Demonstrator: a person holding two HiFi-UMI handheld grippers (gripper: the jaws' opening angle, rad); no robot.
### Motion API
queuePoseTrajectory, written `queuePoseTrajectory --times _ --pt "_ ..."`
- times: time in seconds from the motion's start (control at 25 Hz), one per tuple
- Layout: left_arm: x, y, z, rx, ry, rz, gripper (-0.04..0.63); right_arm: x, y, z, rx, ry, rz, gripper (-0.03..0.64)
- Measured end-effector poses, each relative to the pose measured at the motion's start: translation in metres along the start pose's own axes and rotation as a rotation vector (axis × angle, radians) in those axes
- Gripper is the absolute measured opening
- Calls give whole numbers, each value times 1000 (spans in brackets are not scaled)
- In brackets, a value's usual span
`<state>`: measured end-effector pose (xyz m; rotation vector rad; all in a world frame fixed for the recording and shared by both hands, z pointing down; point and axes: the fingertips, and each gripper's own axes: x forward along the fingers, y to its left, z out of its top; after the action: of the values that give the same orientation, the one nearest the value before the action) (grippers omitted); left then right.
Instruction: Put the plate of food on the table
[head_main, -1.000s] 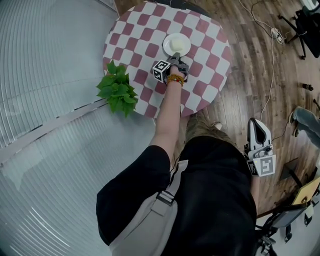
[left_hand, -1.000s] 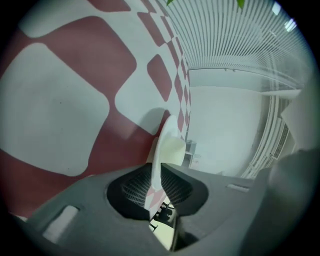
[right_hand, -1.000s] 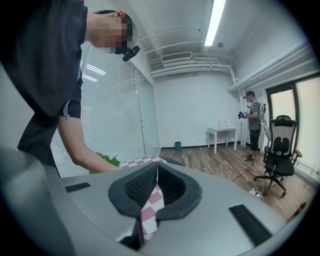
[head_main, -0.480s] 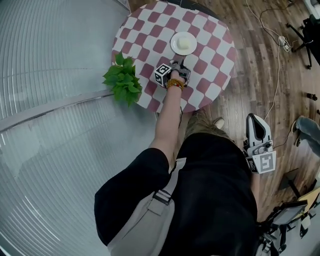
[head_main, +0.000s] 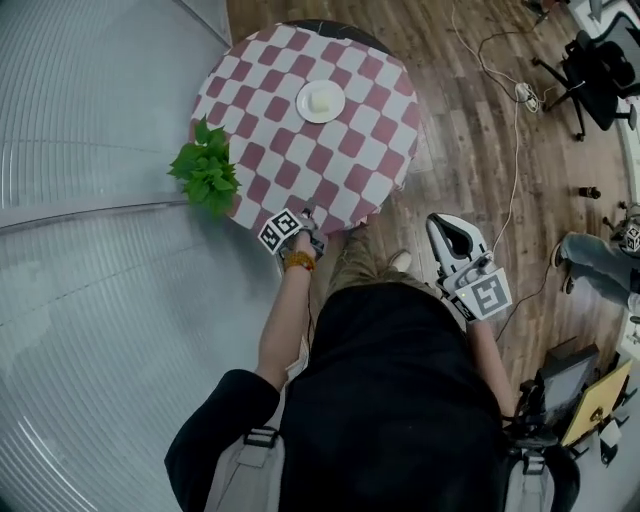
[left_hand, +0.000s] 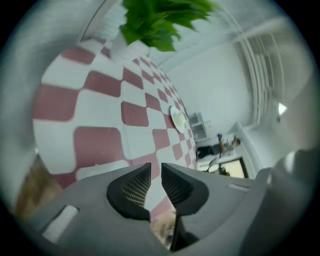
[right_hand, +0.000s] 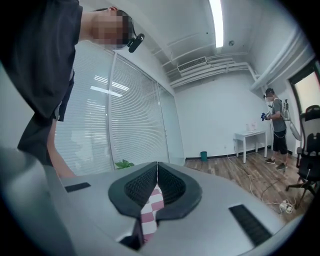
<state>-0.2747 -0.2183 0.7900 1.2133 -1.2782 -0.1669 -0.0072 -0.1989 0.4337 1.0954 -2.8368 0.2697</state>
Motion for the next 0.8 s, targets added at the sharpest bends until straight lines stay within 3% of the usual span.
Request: queuePoseTrajectory --times 0.08,0.16,0.28,0.4,0.6,0.8 --pt "-41 -2 -23 277 7 61 51 5 3 -6 -11 8 49 12" --pt "-72 -15 -42 465 -20 26 51 13 3 -8 -13 3 96 12" --pt "-118 -39 -60 566 -111 -102 50 27 9 -14 -8 39 166 11" --pt "-148 -70 -60 672 -211 -159 50 36 14 -17 -40 95 215 12" --pt "-189 -126 -17 900 -359 -177 49 69 42 4 -92 -4 324 12" --pt "-226 -219 10 1098 -518 -314 49 81 51 42 -151 -64 364 12"
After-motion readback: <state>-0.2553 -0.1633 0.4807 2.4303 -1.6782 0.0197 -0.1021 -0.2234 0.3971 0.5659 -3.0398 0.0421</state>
